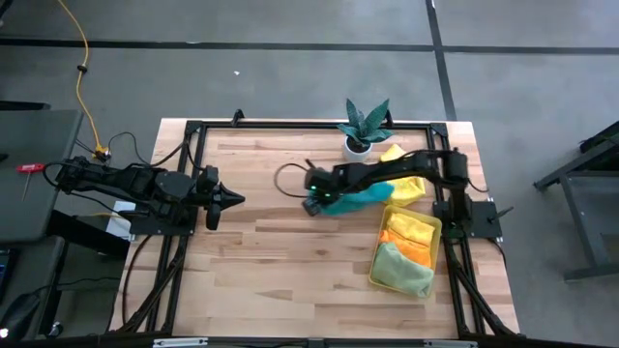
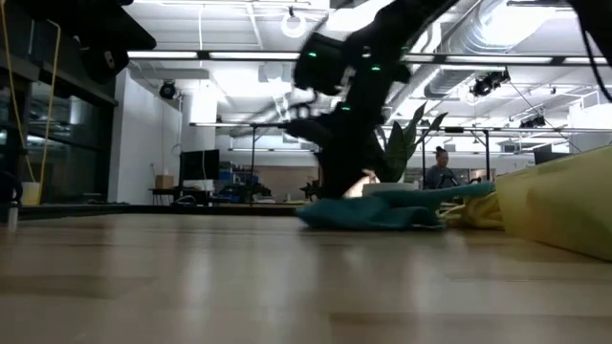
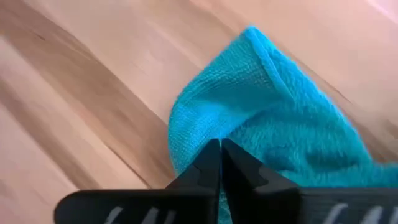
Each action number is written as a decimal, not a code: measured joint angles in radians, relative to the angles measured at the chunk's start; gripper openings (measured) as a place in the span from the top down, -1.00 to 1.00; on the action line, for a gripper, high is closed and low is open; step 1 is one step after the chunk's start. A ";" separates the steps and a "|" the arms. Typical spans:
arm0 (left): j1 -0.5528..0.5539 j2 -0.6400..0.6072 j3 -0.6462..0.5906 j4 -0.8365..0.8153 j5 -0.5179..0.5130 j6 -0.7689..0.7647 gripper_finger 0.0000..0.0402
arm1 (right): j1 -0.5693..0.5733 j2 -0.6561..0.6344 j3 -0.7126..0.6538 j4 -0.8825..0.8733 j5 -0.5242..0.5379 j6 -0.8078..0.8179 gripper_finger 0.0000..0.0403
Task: Fold microfiber towels
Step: Fold the blue microfiber cloth
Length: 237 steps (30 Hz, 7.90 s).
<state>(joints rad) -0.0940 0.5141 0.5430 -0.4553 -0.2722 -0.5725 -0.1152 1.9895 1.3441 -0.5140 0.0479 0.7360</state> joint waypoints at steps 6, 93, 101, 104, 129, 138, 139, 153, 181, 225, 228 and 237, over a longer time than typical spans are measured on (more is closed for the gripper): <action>0.000 0.000 0.000 0.000 0.000 0.000 1.00 | -0.005 0.160 0.239 0.134 -0.091 -0.088 0.98; 0.590 1.390 0.613 -0.073 0.484 1.242 0.39 | 0.228 -0.619 -0.430 0.353 0.352 0.093 0.95; 0.561 1.387 0.613 -0.069 0.485 1.247 0.39 | 0.228 -0.619 -0.430 0.353 0.352 0.090 0.95; 0.548 1.386 0.613 -0.075 0.475 1.274 0.41 | 0.228 -0.619 -0.430 0.353 0.356 0.090 0.95; 0.537 1.327 0.612 -0.103 0.354 1.255 0.99 | 0.228 -0.619 -0.430 0.353 0.368 0.070 0.95; 0.583 1.123 0.612 -0.139 0.399 1.137 1.00 | 0.227 -0.619 -0.430 0.354 0.370 0.049 0.95; 0.588 1.097 0.612 -0.145 0.415 1.115 1.00 | 0.227 -0.619 -0.430 0.354 0.370 0.049 0.95; 0.525 0.817 0.301 -0.030 0.476 0.761 1.00 | 0.227 -0.619 -0.430 0.369 0.321 0.069 0.95; 0.117 0.583 0.052 0.239 0.111 -0.039 1.00 | 0.283 -0.288 -0.357 0.409 -0.009 -0.233 0.07; 0.108 0.415 0.032 0.169 0.000 -0.105 1.00 | 0.315 0.148 0.082 0.137 0.430 -0.632 0.07; 0.108 0.415 0.032 0.169 -0.001 -0.105 1.00 | 0.334 0.147 0.082 0.138 0.414 -0.656 0.07; 0.108 0.415 0.032 0.172 0.000 -0.135 1.00 | 0.327 0.158 0.082 0.163 0.560 -0.610 0.07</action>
<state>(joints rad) 0.0135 0.9291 0.5752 -0.2836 -0.2724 -0.7078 0.2117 2.1478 1.4258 -0.3506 0.6076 0.1261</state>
